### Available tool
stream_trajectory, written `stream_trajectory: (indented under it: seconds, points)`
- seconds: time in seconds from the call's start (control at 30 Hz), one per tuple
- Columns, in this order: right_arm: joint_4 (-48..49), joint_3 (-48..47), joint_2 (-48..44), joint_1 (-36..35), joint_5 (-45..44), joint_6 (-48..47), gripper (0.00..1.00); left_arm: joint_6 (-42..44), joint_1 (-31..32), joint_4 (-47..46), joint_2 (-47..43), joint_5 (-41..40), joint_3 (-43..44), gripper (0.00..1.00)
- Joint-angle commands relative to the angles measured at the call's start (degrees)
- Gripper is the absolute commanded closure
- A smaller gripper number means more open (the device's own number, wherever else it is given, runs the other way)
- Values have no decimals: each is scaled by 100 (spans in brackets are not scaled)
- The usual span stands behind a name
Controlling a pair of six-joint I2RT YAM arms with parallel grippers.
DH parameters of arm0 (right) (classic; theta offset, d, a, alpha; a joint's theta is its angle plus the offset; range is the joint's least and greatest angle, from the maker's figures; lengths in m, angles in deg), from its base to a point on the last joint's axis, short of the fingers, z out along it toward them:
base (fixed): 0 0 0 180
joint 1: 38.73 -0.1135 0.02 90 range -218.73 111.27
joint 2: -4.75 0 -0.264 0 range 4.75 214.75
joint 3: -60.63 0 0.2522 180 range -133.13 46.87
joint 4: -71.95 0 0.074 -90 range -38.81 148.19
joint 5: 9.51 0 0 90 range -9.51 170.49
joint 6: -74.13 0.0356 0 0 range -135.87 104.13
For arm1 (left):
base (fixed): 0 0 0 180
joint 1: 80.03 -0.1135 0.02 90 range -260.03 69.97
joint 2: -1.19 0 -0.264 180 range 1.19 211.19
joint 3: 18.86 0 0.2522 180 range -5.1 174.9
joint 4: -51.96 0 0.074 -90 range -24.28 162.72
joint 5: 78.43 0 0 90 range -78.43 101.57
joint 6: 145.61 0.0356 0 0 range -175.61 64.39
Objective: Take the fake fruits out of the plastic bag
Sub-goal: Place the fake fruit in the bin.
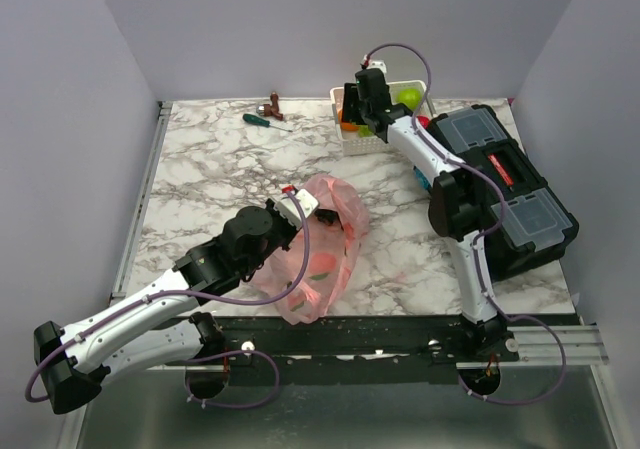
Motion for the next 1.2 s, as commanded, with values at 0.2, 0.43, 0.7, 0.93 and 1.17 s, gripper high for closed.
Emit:
stream_trajectory:
  seconds: [0.2,0.43,0.7,0.93,1.17]
  points:
    - [-586,-570,814,34,530,2,93,21,36,-113,-3,232,55,100]
    - [-598,-598,972,34,584,33,61,21,41,-91,-18,237,66,100]
    - [-778,-836,1033,34,567,-1,23,12,37,-96,-28,245,66,100]
    - [-1029,-1056,925,38,490,-83,5,12,38,-78,-46,236,64,100]
    - [-1353,-901,410,37,446,-66,3,21,44,-58,-55,192,67,100]
